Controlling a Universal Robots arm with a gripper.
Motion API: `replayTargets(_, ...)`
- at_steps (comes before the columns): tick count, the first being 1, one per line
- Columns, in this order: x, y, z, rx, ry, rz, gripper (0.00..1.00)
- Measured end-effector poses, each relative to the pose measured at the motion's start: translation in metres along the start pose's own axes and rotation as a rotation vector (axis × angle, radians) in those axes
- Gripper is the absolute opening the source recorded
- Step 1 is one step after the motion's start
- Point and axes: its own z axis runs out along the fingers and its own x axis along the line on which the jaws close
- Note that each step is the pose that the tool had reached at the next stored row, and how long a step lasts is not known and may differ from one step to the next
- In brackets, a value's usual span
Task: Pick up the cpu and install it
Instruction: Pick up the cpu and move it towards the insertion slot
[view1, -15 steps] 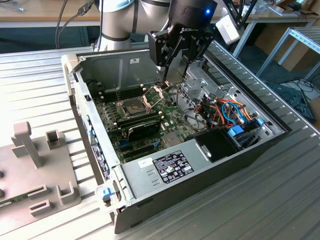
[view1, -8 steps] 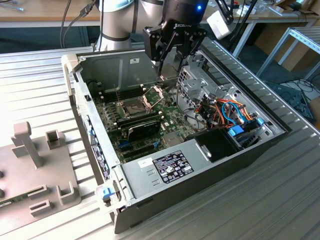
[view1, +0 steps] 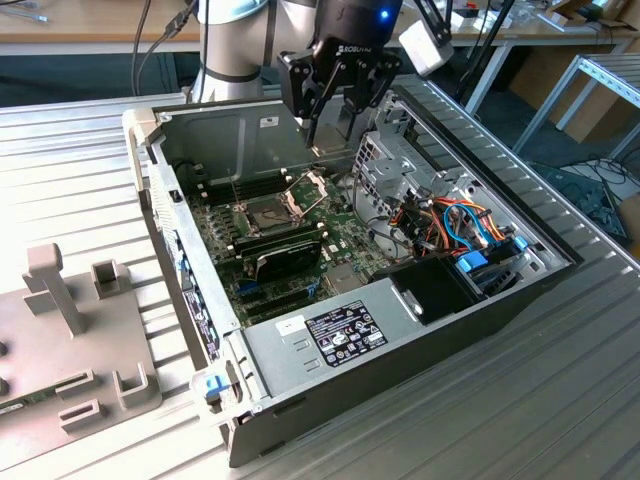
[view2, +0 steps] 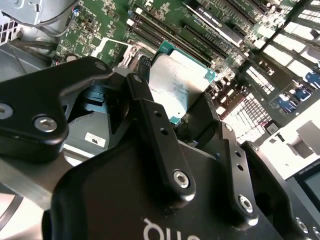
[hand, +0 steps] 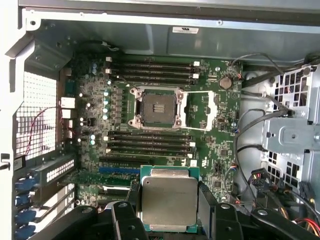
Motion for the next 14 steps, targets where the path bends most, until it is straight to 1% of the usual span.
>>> replayTargets(7,0.0,0.0003,0.0002,-0.0003,-0.0002,0.0,0.55)
replayTargets(14,0.0,0.0005,0.0028,0.0,0.0,0.0,0.55)
